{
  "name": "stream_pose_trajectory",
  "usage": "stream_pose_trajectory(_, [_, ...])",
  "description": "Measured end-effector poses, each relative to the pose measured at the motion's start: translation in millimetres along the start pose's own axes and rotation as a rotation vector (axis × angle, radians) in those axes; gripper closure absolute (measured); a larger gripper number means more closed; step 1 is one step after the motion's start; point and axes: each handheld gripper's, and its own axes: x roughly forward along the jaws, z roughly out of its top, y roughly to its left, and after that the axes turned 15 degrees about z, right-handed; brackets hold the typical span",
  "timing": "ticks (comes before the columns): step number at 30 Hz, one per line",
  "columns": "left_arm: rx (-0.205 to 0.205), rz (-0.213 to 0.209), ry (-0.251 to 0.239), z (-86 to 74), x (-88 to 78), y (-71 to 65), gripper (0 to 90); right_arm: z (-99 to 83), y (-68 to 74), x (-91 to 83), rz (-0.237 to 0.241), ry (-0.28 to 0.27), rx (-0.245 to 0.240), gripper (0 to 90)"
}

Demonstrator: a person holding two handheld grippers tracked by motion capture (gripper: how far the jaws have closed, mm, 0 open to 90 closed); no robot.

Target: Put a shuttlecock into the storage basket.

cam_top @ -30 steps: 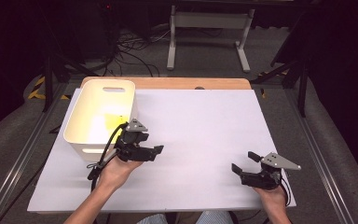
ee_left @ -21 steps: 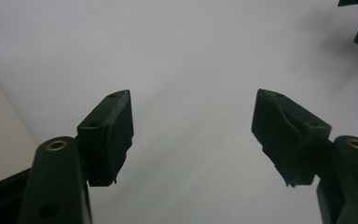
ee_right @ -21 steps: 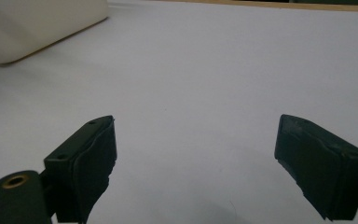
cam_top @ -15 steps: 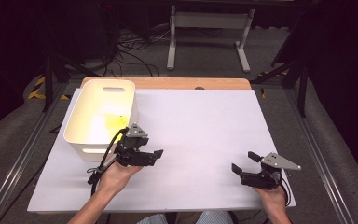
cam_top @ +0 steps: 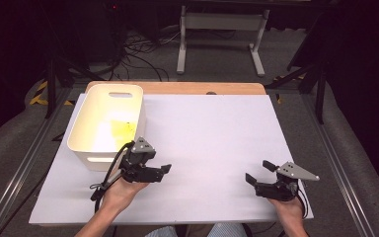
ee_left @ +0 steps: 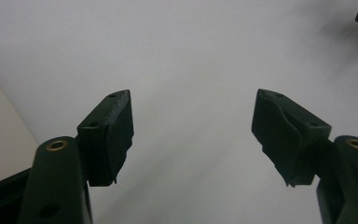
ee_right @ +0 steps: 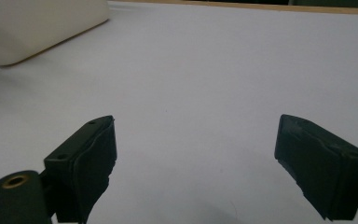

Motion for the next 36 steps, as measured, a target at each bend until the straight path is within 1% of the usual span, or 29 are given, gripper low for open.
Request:
stream_pose_trajectory(6, [-0.001,0.002,0.004,-6.8,-1.3,0.2,30.1,0.0,0.6,0.6,0.000,0.003,-0.004,13.2])
stream_pose_trajectory(9, [-0.013,0.006,-0.002,-11.7,-2.4,2.2,30.0,0.3,1.5,0.1,0.002,0.001,-0.006,13.1])
stream_pose_trajectory(12, [-0.013,0.011,-0.006,-14.2,-3.6,3.8,30.0,0.6,2.2,1.2,0.004,0.005,-0.008,13.1])
stream_pose_trajectory(16, [-0.031,0.023,-0.018,-19.6,-7.2,8.3,29.8,0.5,1.4,0.7,0.000,0.005,-0.009,13.1])
stream_pose_trajectory(20, [-0.041,0.032,-0.019,-24.6,-9.5,10.8,29.5,0.6,1.7,0.7,-0.001,0.007,-0.012,13.1])
stream_pose_trajectory(23, [-0.047,0.036,-0.020,-28.0,-11.0,12.5,29.2,0.7,1.9,0.7,-0.001,0.008,-0.013,13.1])
stream_pose_trajectory(25, [-0.044,0.040,-0.021,-28.9,-11.6,13.1,28.7,0.8,1.9,0.5,-0.001,0.007,-0.012,13.1])
stream_pose_trajectory(26, [-0.041,0.048,-0.023,-30.0,-12.6,13.8,28.7,1.1,1.9,0.1,-0.001,0.004,-0.010,13.1])
stream_pose_trajectory(28, [-0.046,0.052,-0.024,-32.7,-15.1,15.3,28.7,2.4,1.7,-1.9,-0.005,-0.006,-0.009,13.1])
stream_pose_trajectory(35, [-0.063,0.067,-0.032,-38.1,-19.5,18.8,28.3,5.1,2.1,-5.2,-0.005,-0.011,-0.016,12.9])
stream_pose_trajectory(36, [-0.063,0.072,-0.036,-39.7,-21.4,21.0,28.2,5.2,2.3,-5.8,-0.004,-0.007,-0.019,12.9])
